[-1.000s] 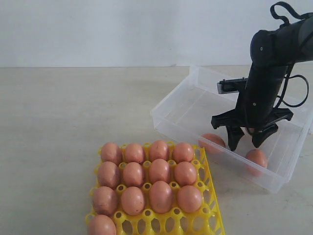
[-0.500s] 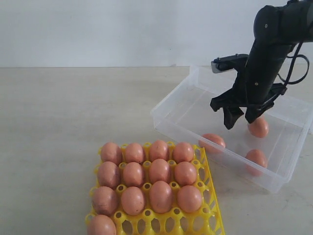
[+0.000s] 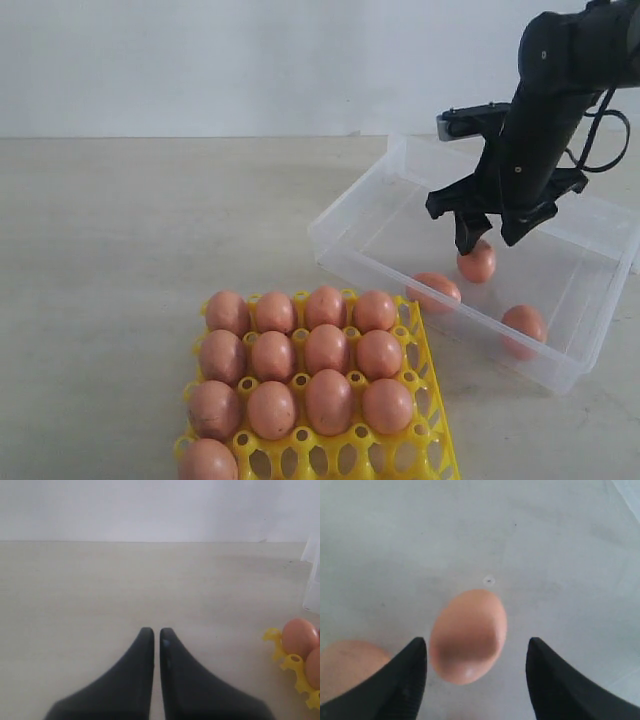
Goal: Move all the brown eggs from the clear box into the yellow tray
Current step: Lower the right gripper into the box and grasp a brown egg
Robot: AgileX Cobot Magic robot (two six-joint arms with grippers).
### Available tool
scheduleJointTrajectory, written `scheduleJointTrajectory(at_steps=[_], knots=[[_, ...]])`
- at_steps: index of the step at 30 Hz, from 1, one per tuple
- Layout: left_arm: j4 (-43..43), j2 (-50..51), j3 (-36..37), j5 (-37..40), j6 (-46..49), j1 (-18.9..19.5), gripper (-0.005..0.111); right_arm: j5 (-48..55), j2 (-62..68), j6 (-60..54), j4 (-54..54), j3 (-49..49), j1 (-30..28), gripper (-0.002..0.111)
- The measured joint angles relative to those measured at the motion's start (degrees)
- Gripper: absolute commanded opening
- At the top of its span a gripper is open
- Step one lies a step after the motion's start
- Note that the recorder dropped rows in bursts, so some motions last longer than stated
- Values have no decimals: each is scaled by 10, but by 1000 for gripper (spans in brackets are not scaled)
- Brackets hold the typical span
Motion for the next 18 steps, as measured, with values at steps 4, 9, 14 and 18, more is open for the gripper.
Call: scheduleJointTrajectory(at_steps=[4, 9, 14, 18], knots=[[0, 0, 0, 0, 0, 0, 4, -38, 24, 15, 12, 1, 0, 51], [0, 0, 0, 0, 0, 0, 4, -71, 48, -44, 120, 3, 0, 51], [0, 0, 0, 0, 0, 0, 4, -80, 60, -68, 167, 3, 0, 51], [0, 0, 0, 0, 0, 0, 4, -81, 60, -73, 171, 3, 0, 50]])
